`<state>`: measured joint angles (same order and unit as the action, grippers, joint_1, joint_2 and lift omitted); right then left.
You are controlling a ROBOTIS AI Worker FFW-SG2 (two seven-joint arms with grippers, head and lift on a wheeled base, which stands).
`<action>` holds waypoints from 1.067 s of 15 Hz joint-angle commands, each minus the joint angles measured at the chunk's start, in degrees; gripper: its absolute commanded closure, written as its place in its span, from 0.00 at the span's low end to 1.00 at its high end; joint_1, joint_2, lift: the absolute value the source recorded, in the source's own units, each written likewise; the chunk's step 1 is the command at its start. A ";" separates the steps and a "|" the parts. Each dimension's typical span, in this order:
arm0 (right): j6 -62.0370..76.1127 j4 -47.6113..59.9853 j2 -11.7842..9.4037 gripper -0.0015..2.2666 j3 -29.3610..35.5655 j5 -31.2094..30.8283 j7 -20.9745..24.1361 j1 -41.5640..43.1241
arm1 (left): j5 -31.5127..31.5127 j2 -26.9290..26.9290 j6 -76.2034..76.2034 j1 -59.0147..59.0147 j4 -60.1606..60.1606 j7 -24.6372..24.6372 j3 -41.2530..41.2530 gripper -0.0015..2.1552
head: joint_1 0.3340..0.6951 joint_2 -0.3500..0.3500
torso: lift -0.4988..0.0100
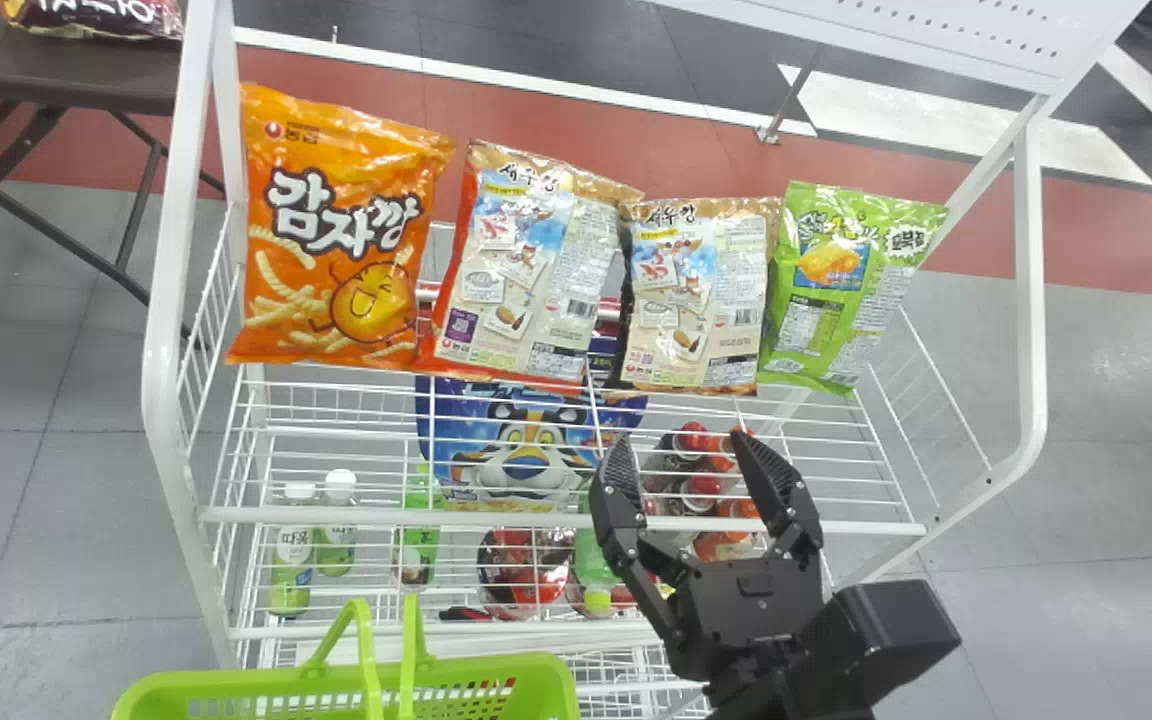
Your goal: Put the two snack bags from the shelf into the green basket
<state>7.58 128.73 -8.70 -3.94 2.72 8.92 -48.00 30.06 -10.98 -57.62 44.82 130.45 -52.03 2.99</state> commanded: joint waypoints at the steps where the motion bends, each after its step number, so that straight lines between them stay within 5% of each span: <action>1: -0.16 -0.15 0.00 0.06 -0.02 0.00 0.05 0.28 | 0.00 0.00 0.00 0.00 -0.02 -0.01 0.00 0.92 | 1.00 0.00 | 0.96; 9: -3.32 -2.08 0.00 0.06 -0.37 0.00 -0.48 3.79 | -0.09 0.00 0.00 0.18 0.24 -0.27 0.00 0.92 | 1.00 0.00 | 0.96; 16: -13.34 -13.15 1.05 0.06 -3.88 0.09 -0.39 21.90 | -1.23 0.00 0.00 1.05 0.15 0.26 0.53 0.92 | 1.00 0.00 | 0.96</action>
<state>-4.59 119.17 -8.20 -7.23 2.73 8.49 -30.62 29.17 -10.99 -57.62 45.71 130.63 -51.86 3.45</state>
